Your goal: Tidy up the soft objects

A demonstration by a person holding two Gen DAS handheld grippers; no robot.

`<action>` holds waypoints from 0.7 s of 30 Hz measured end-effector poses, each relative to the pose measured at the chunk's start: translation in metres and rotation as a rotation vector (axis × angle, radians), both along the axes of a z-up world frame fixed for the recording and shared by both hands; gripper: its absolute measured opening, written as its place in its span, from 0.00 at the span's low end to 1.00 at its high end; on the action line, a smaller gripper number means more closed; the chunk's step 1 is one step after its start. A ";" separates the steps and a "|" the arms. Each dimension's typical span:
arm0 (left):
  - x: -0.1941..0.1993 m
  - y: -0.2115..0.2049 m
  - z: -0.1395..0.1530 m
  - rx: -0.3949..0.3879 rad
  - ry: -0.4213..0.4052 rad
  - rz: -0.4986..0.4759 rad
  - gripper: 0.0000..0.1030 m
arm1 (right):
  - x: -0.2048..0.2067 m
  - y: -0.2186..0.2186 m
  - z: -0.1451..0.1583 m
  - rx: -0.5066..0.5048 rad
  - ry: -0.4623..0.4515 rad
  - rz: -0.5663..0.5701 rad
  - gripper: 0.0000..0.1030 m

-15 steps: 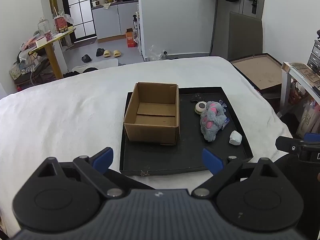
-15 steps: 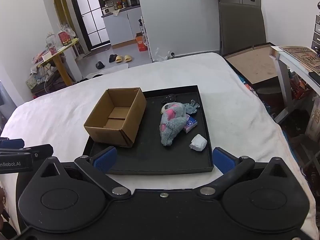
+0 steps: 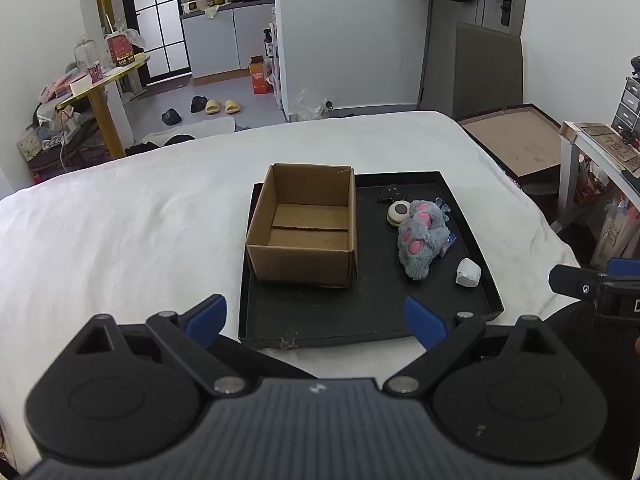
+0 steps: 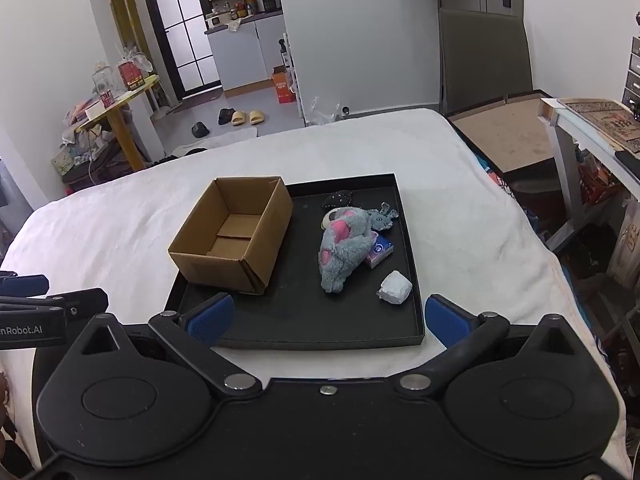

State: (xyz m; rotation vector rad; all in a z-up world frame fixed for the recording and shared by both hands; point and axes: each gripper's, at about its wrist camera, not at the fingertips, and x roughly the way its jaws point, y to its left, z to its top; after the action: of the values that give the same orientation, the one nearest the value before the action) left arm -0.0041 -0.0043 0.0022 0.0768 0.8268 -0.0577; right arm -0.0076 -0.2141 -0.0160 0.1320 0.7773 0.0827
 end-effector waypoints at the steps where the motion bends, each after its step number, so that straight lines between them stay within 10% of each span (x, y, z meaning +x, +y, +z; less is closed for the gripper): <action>1: 0.000 0.000 0.000 0.001 0.001 -0.001 0.92 | -0.001 0.000 0.000 0.002 -0.002 0.000 1.00; 21: -0.002 0.002 0.000 -0.017 0.021 -0.004 0.92 | -0.001 0.004 0.002 -0.010 0.008 0.001 1.00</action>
State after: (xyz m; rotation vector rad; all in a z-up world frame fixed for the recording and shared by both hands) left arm -0.0062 -0.0023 0.0019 0.0624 0.8471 -0.0695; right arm -0.0085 -0.2099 -0.0141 0.1224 0.7861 0.0792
